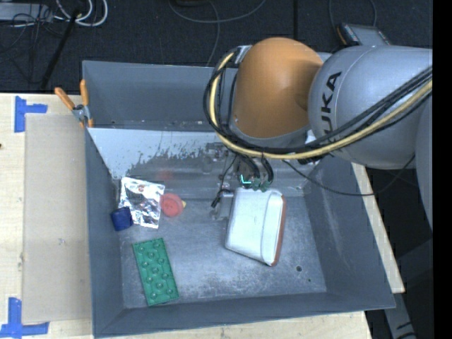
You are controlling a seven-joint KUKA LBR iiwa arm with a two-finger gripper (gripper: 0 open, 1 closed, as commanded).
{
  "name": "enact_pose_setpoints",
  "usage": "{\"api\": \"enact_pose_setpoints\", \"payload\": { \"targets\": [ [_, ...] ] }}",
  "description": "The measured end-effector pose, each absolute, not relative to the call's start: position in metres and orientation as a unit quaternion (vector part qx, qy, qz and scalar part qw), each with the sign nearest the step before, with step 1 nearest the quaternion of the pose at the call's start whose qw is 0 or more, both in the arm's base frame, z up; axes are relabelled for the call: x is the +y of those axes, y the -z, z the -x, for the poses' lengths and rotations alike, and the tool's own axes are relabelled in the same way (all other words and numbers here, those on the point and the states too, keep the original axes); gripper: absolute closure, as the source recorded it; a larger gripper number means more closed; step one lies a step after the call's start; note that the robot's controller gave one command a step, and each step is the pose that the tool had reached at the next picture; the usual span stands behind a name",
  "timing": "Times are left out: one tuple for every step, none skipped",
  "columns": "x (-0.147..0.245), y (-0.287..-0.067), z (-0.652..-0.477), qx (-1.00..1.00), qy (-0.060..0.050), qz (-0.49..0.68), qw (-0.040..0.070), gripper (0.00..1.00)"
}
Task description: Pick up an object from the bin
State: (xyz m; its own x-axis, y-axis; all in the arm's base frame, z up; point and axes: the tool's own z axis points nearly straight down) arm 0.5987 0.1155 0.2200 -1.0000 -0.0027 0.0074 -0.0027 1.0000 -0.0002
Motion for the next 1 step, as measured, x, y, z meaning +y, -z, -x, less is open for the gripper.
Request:
{"api": "enact_pose_setpoints", "payload": {
  "targets": [
    [0.1835,-0.1885,-0.5837,-1.0,0.001,-0.029,0.002,0.0]
  ]
}}
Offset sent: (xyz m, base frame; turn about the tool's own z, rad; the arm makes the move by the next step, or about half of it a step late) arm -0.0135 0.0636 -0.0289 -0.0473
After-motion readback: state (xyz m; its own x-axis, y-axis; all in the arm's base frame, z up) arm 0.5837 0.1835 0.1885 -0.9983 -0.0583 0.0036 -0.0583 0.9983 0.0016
